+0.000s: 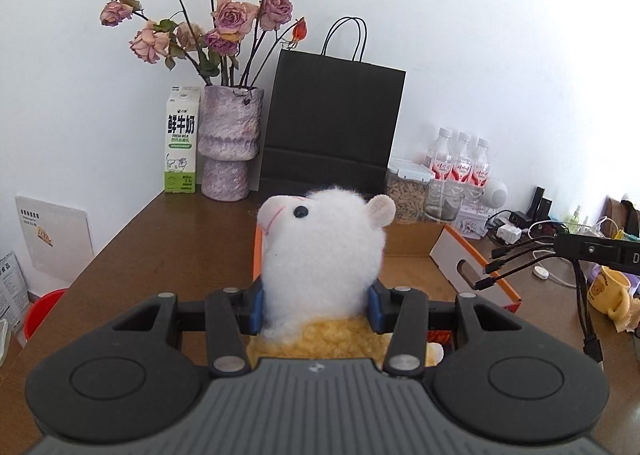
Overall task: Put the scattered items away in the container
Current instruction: 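Lift the plush toy with the left tool and carry it over the box, then lower the plush toy into the box and open the left tool while the right tool releases the cable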
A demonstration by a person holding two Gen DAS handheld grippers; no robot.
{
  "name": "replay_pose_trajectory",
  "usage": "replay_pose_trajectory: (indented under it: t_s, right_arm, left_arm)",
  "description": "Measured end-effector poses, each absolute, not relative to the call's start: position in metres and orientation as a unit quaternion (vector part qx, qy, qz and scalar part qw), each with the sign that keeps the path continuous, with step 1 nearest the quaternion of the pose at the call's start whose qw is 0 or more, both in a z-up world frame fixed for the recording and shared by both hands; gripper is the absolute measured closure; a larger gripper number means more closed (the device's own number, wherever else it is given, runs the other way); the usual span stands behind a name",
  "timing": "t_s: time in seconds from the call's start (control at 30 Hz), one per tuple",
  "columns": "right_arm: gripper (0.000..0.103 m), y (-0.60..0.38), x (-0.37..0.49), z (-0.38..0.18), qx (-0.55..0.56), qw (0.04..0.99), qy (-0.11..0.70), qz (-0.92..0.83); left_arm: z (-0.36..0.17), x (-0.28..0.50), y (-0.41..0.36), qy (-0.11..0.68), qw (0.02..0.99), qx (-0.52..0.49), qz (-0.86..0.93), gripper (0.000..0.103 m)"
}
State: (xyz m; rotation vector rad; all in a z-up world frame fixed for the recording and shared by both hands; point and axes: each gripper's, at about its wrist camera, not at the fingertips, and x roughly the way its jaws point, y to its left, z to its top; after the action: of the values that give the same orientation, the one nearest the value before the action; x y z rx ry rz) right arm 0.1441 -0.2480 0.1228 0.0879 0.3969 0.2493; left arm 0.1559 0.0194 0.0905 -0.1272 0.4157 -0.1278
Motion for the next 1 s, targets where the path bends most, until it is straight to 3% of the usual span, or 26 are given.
replay_pose_trajectory:
  t_s: [0.33, 0.67, 1.0]
  right_arm:
    - [0.102, -0.230, 0.261, 0.123, 0.034, 0.970, 0.206, 0.124]
    - [0.102, -0.219, 0.366, 0.048, 0.003, 0.944, 0.298, 0.139]
    - [0.101, -0.227, 0.382, -0.004, -0.022, 0.913, 0.381, 0.141]
  left_arm:
    - [0.089, 0.255, 0.002, 0.214, 0.970, -0.081, -0.078, 0.057]
    - [0.034, 0.344, -0.008, 0.297, 0.951, -0.061, -0.057, 0.057]
    - [0.003, 0.352, -0.026, 0.349, 0.936, -0.007, -0.048, 0.056]
